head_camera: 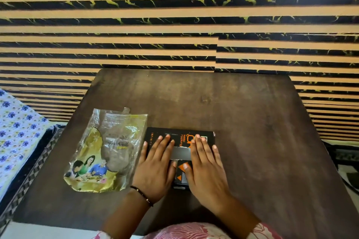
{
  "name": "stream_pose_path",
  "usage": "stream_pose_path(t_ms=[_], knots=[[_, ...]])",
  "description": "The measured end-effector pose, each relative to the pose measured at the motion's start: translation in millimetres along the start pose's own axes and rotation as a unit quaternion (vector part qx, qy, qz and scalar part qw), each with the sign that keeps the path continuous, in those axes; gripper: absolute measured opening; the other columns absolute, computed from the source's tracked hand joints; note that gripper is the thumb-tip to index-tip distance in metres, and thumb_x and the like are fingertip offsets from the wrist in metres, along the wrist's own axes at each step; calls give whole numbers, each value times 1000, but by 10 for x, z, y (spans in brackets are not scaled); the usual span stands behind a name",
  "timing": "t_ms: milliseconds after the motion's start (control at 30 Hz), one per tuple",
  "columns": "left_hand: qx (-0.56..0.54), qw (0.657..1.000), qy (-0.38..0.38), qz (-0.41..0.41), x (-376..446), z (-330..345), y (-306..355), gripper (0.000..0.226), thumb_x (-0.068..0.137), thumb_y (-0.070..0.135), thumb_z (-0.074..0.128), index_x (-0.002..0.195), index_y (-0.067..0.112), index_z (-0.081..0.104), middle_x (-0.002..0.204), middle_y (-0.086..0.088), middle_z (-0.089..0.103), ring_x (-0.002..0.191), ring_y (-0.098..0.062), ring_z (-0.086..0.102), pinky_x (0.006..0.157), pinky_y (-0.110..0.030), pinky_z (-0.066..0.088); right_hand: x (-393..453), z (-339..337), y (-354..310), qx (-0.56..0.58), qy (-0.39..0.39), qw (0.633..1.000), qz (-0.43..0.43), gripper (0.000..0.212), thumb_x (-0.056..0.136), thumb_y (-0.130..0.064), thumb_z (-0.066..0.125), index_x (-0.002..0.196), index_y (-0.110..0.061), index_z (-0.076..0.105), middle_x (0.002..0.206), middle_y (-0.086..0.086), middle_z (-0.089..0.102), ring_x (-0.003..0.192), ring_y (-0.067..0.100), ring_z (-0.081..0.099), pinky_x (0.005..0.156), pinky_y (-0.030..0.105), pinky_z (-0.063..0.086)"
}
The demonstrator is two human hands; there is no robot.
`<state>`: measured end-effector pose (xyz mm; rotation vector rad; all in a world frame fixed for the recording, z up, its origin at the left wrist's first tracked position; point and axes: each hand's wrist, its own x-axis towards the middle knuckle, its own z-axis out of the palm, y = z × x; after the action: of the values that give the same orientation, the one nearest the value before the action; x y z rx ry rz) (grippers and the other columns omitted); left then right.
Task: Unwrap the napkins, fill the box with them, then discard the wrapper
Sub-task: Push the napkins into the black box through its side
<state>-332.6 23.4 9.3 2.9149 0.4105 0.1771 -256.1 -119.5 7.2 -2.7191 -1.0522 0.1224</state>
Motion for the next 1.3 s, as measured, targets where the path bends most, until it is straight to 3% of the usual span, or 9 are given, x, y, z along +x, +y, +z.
stream_pose_path(t_ms=[333,500,567,1067,1300], knots=[[-19,1000,-10,3,722,12,-179,56,87,42,30,137,18,36,147,-1,39,138,-19,29,110,-45,11,754,-50,185,-25,3,1000,0,64,90,-50,31,140,-10,31,150,7,34,139,18,28,113,32,3],[-20,1000,-6,8,1491,26,-344,58,87,44,21,140,20,29,151,0,29,142,-18,18,117,-44,1,1511,-81,401,-9,16,1000,-14,76,87,-62,3,146,-15,11,157,0,10,141,9,-2,117,29,-9],[-18,1000,-4,9,1798,38,-388,59,87,44,19,141,20,26,152,-1,26,143,-18,15,114,-44,-1,1813,-105,497,-4,13,1000,-11,75,85,-62,4,146,-18,4,157,-3,3,140,7,-8,114,29,-10],[-4,1000,21,22,3274,262,-672,64,84,46,14,142,19,23,153,-3,25,143,-20,15,117,-48,5,3238,-184,932,34,23,999,12,76,80,-61,12,146,-25,12,157,-7,10,138,-1,-5,114,26,-7],[15,999,10,36,3439,270,-680,69,86,53,14,143,16,20,155,-4,19,144,-23,10,115,-49,2,3402,-205,940,-74,26,997,-14,72,84,-52,6,147,-17,12,158,2,13,145,16,7,116,34,1]])
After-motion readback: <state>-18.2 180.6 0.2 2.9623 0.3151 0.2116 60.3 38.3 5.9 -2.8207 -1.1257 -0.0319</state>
